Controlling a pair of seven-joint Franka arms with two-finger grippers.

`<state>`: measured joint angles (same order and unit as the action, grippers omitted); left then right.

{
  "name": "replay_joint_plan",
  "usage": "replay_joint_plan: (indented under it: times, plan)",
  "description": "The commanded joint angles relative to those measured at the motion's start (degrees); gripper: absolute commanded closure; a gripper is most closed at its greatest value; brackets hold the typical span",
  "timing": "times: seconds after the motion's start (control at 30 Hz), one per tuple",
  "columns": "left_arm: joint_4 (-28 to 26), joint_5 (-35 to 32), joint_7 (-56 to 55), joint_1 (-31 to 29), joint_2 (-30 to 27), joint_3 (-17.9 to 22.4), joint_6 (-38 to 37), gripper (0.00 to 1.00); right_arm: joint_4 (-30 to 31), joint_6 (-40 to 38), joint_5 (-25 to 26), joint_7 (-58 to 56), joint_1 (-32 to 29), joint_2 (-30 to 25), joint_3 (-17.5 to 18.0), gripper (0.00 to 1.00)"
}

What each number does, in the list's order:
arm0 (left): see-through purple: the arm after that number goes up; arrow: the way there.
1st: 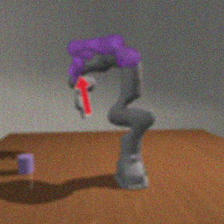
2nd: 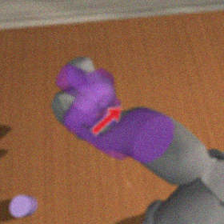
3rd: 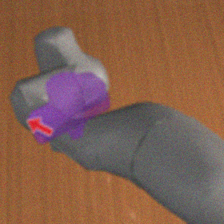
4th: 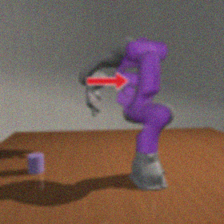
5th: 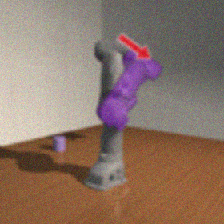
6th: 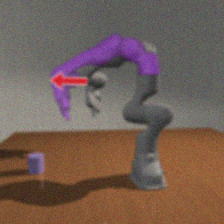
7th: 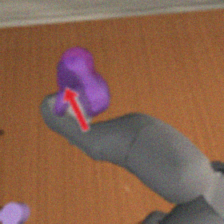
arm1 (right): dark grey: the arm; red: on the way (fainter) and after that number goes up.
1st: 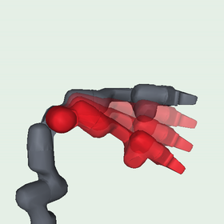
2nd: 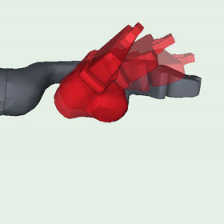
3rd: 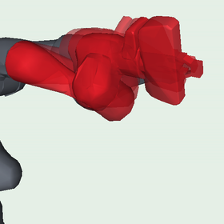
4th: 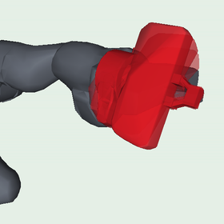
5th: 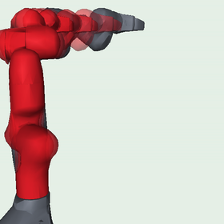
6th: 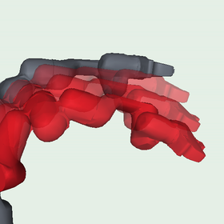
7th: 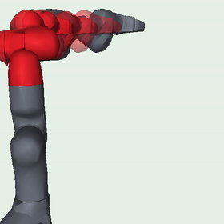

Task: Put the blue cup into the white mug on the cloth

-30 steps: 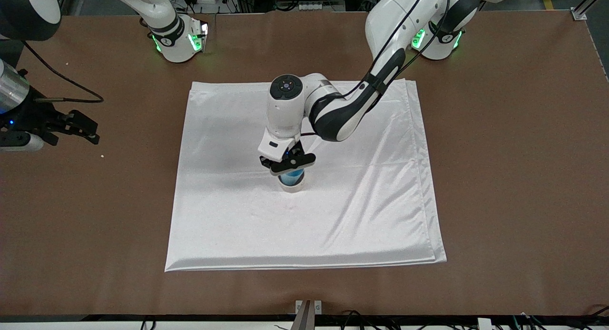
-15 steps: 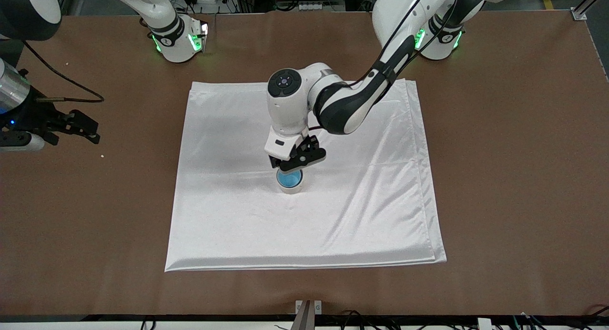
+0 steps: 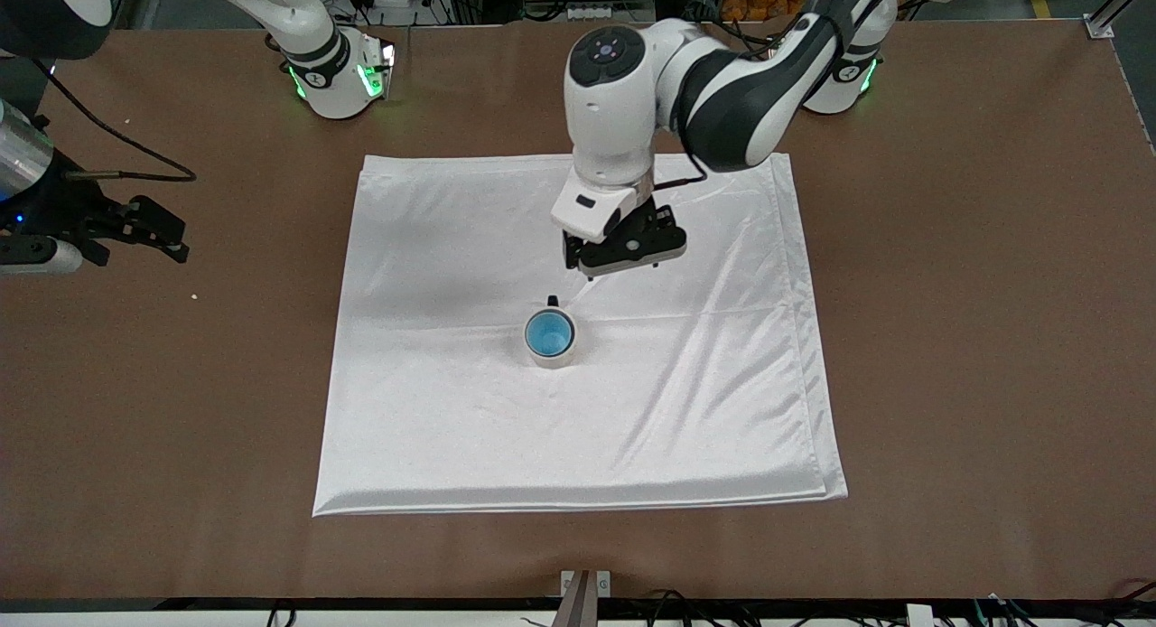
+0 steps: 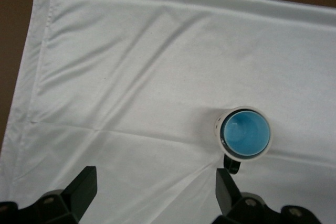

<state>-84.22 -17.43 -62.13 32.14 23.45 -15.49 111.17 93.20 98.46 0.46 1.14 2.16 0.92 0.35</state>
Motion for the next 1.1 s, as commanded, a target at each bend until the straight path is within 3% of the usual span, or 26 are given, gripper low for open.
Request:
replay_joint_plan:
  times: [0.0,0.27,0.47,0.8,1.07]
  plan:
    - [-14.29,7.22,11.31,-3.31,-15.00,2.74,1.07,0.00,0.31,-0.90,-0.46,0.00,0.39,-1.71,-0.18,0.00]
    - [-25.81,12.59,27.40,-3.57,-30.91,10.39,0.37,0.00,-0.13,-3.54,-3.18,0.27,0.21,-2.32,-0.53,0.00]
    - [-27.41,15.57,38.55,-8.84,-37.16,11.80,-3.66,0.00,-0.13,-5.29,-3.27,0.27,0.21,-2.50,-0.44,0.00]
    - [-19.33,16.99,54.13,-17.72,-36.99,11.80,-12.38,0.00,-0.13,-6.09,-3.27,0.01,-0.14,-2.50,-0.44,0.00]
    - [-6.68,17.16,55.19,-19.92,-28.91,11.98,-18.34,0.00,-0.13,-5.65,-3.27,-0.35,0.12,-2.32,-0.44,0.00]
